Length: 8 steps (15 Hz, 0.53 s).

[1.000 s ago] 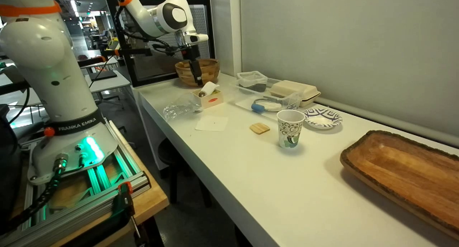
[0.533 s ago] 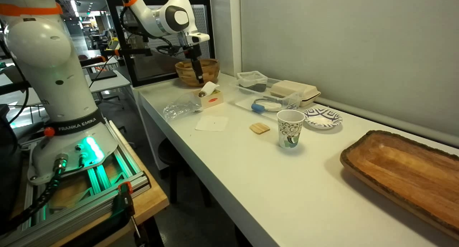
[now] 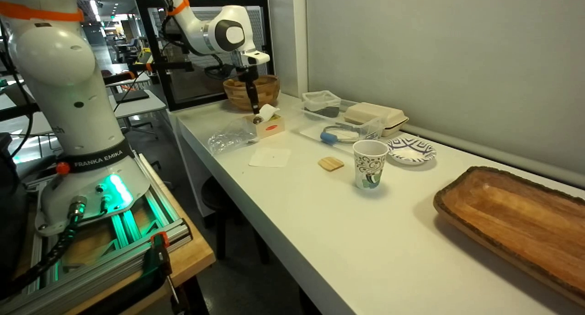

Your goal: Remove the paper towel and the spoon from the box

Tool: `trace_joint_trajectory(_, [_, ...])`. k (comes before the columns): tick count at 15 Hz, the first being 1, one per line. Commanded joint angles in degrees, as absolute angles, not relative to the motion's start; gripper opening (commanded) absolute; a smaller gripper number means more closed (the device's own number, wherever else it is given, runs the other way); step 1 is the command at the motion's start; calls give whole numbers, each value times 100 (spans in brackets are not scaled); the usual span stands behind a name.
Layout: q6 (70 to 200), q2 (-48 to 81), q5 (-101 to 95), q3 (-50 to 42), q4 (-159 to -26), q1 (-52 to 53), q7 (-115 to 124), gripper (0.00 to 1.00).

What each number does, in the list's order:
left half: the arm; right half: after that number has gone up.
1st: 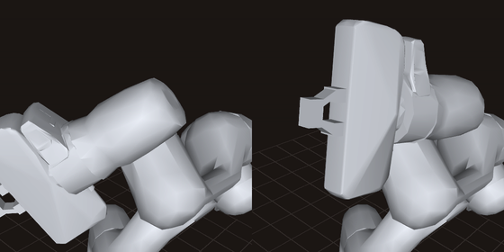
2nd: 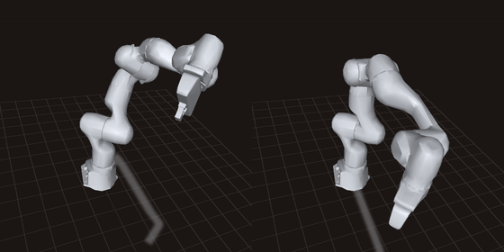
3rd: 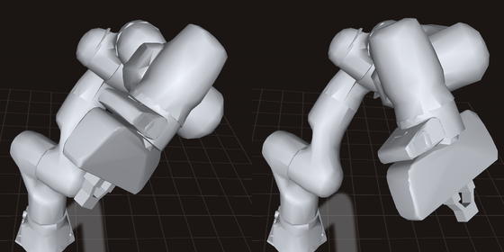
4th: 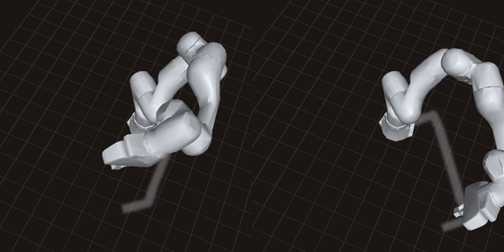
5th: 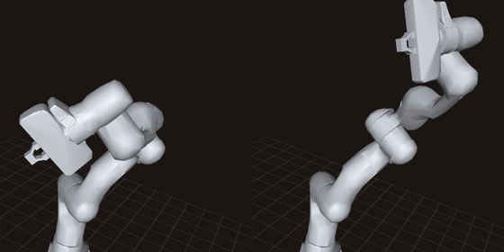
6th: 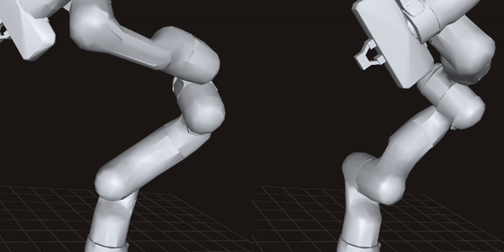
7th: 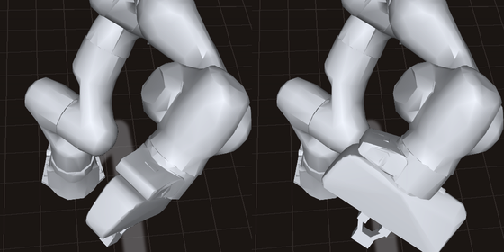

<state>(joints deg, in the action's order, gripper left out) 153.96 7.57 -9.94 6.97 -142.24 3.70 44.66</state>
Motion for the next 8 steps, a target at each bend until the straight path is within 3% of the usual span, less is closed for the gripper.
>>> trace_joint_trajectory(1, [15576,1071,-889,473,-14035,593,4400,55])
trace_joint_trajectory(5, [15630,1287,-668,439,-13825,658,4208,28])
trace_joint_trajectory(8, [15684,1425,-449,449,-13681,689,4002,17])
